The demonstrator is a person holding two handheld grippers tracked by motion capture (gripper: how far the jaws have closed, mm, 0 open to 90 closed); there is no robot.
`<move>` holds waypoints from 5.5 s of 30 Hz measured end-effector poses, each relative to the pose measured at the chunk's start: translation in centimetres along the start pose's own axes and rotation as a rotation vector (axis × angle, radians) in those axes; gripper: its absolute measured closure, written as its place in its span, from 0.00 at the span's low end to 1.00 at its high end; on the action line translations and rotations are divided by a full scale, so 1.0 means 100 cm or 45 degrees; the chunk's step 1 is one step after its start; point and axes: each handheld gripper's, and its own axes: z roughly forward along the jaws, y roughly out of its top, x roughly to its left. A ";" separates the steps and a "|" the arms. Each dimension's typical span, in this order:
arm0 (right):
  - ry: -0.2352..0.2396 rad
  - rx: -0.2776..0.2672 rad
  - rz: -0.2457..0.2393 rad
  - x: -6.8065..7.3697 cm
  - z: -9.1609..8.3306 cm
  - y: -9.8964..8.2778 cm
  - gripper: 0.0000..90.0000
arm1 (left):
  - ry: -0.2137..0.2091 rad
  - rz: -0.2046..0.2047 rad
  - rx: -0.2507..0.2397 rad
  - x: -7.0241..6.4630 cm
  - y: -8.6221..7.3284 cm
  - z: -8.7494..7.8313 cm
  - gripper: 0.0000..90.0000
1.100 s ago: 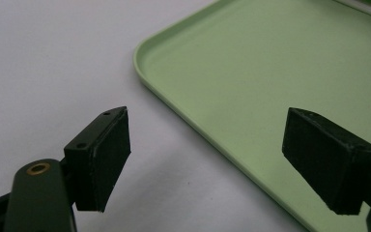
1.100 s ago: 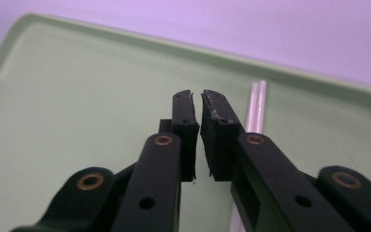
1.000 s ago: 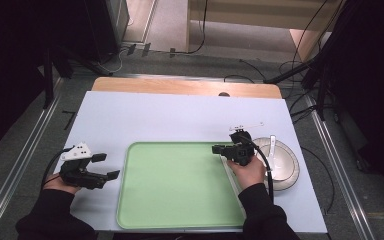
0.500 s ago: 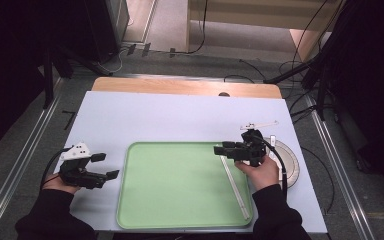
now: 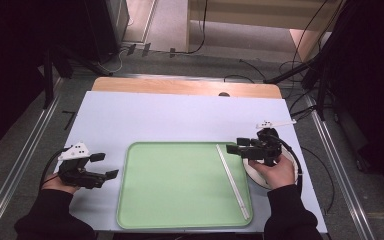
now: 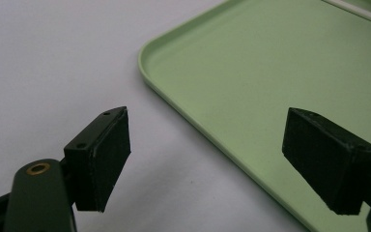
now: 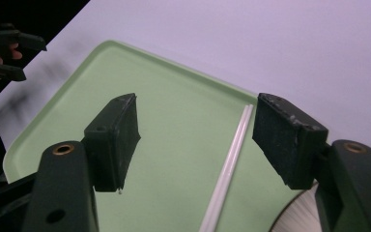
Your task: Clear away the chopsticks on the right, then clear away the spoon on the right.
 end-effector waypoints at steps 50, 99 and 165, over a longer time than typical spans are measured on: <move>-0.193 -0.100 0.146 -0.071 -0.076 -0.027 0.39 | 0.007 -0.008 -0.005 -0.001 -0.003 -0.004 0.19; -0.204 -0.021 0.267 -0.102 -0.046 -0.022 0.80 | 0.004 -0.012 -0.003 0.000 -0.003 -0.002 0.19; -0.067 -0.069 0.214 -0.032 -0.091 0.011 0.96 | 0.008 -0.016 -0.006 0.001 -0.004 -0.005 0.19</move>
